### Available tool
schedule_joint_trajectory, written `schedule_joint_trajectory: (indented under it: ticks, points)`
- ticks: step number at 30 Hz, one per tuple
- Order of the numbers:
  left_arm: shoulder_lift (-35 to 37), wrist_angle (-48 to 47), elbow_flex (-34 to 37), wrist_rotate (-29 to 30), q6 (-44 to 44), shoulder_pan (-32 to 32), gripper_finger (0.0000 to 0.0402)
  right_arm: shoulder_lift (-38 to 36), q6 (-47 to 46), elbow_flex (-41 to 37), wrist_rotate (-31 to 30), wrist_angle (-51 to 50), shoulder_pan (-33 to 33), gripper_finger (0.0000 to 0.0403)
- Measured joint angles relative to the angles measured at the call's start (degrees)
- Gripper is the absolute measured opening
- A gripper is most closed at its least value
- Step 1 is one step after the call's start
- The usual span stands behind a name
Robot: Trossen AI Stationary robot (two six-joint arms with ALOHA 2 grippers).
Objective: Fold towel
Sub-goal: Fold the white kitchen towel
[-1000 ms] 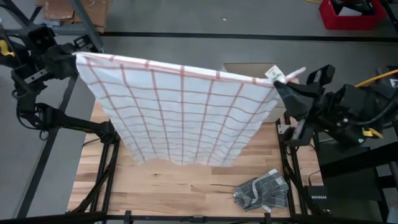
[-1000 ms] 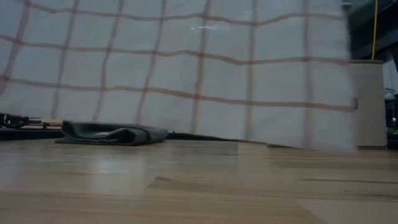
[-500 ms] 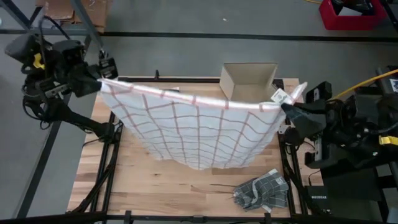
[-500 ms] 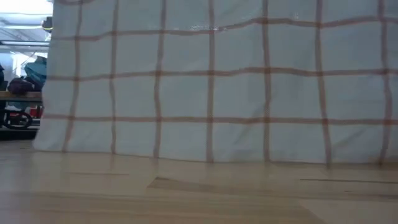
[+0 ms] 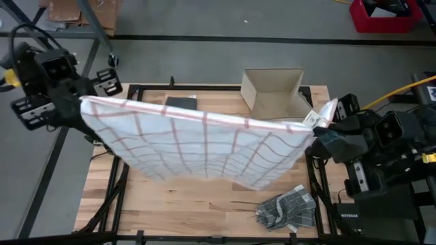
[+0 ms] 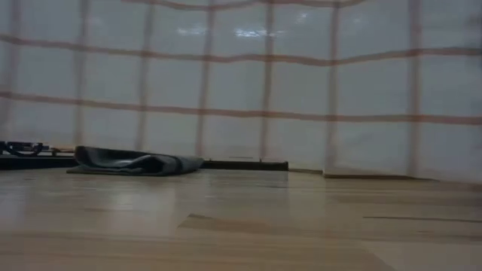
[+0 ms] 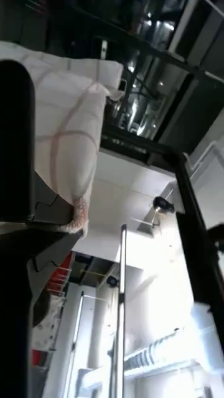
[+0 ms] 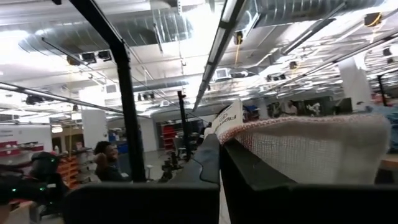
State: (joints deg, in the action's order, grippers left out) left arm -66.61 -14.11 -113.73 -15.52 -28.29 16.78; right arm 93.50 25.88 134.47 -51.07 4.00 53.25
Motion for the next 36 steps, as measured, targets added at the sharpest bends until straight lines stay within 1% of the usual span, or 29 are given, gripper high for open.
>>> schedule_joint_trajectory:
  ticks: [6,11,15,19,21,25,33,36]
  points:
    - [-0.39,-0.56,0.02,0.14,1.55,3.38,0.0000,0.02,-0.80,-0.02,0.76,-1.11,0.02,0.0005]
    - [-0.91,-2.78,0.03,1.91,2.93,5.85,0.0000,0.02,-1.88,-0.02,2.79,-1.10,0.02,0.0005]
    - [-1.14,-4.90,0.04,4.45,4.81,7.79,0.0000,0.02,-1.90,-0.02,3.28,-1.10,0.02,0.0005]
    - [-1.12,-6.88,0.04,7.78,7.76,9.36,0.0000,0.02,-1.66,-0.02,2.31,-1.15,0.02,0.0005]
    - [-1.09,-7.50,0.04,9.58,9.03,9.86,0.0000,0.02,-1.24,-0.02,0.89,-1.17,0.02,0.0005]
    - [-0.66,-9.01,0.04,14.55,11.60,10.07,0.0000,0.02,1.45,-0.02,-4.35,-1.37,0.02,0.0005]
    - [1.32,-15.02,0.07,29.61,19.93,10.07,0.0000,0.02,9.43,-0.02,-13.80,-1.69,-0.02,0.0005]
    - [1.51,-19.55,0.04,33.59,21.47,10.05,0.0000,-0.02,10.47,-0.02,-18.18,-5.17,-0.02,0.0005]
